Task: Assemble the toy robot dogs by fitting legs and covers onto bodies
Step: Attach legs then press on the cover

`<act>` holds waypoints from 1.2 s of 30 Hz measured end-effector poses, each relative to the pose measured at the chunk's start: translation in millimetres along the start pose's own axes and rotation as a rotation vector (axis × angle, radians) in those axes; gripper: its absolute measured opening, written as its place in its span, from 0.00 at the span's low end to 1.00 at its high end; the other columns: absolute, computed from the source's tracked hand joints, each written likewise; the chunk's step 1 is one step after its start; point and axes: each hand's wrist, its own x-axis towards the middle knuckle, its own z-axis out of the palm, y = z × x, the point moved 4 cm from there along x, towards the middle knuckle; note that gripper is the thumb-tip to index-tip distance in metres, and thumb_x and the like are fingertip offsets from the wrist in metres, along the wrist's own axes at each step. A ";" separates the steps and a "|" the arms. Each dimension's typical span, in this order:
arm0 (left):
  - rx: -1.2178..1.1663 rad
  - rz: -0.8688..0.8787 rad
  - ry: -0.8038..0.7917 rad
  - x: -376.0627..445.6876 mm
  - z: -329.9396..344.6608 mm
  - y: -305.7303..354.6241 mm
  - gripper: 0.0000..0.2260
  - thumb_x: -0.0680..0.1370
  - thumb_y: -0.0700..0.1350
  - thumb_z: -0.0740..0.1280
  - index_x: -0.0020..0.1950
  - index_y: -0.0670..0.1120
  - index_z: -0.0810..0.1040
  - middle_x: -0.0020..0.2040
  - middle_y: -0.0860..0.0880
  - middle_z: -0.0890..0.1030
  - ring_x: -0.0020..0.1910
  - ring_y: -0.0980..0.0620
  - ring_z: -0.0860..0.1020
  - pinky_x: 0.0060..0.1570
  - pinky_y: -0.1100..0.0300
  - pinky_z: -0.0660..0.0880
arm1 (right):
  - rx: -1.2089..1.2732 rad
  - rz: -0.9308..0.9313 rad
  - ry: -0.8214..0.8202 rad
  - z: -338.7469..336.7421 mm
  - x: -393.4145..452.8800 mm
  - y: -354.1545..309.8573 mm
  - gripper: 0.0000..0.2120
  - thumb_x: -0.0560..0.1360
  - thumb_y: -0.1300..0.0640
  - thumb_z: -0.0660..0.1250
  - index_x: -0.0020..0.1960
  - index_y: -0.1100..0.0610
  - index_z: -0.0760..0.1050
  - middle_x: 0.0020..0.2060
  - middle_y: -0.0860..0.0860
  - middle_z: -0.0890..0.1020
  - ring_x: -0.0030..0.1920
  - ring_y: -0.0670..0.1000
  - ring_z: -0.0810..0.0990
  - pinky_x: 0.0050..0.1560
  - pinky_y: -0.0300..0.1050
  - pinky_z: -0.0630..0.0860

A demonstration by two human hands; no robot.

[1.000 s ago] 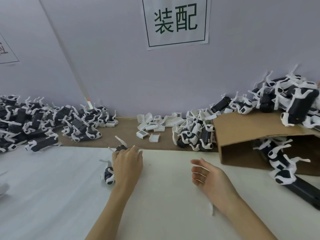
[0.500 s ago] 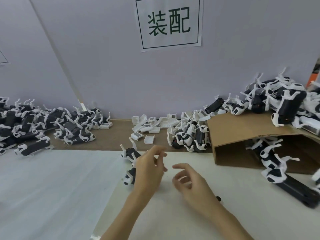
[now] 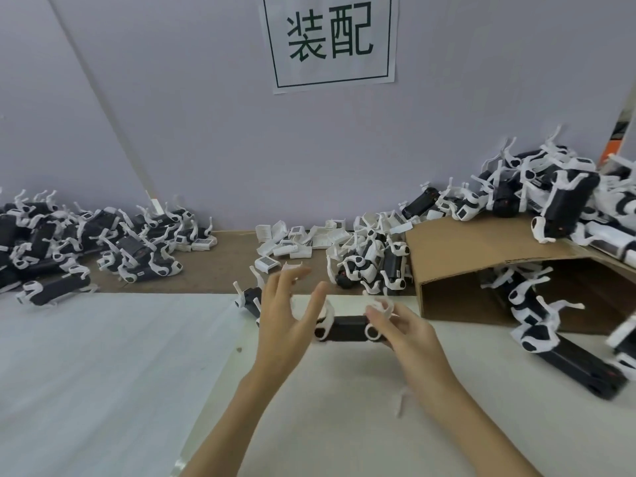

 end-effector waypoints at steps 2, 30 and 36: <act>-0.203 -0.223 -0.218 -3.2 8.9 -11.1 0.28 0.78 0.72 0.66 0.72 0.59 0.74 0.66 0.59 0.79 0.62 0.60 0.80 0.57 0.68 0.74 | 0.165 0.029 -0.006 -3.6 3.2 -0.5 0.22 0.72 0.41 0.76 0.58 0.55 0.85 0.53 0.55 0.88 0.58 0.53 0.86 0.60 0.47 0.79; -0.902 -0.239 -0.631 -7.6 21.3 0.4 0.26 0.84 0.40 0.64 0.83 0.49 0.67 0.66 0.38 0.79 0.54 0.40 0.78 0.56 0.48 0.74 | 0.760 0.391 -0.303 8.1 -6.9 -14.3 0.27 0.74 0.46 0.75 0.71 0.50 0.77 0.67 0.65 0.80 0.63 0.67 0.82 0.38 0.44 0.83; -0.774 -0.294 -0.521 -6.9 25.1 -0.6 0.19 0.86 0.54 0.63 0.77 0.54 0.76 0.62 0.43 0.83 0.51 0.44 0.80 0.47 0.54 0.79 | 0.789 0.454 -0.266 5.4 -8.0 -9.9 0.34 0.76 0.35 0.68 0.74 0.53 0.70 0.65 0.66 0.81 0.63 0.69 0.81 0.50 0.52 0.81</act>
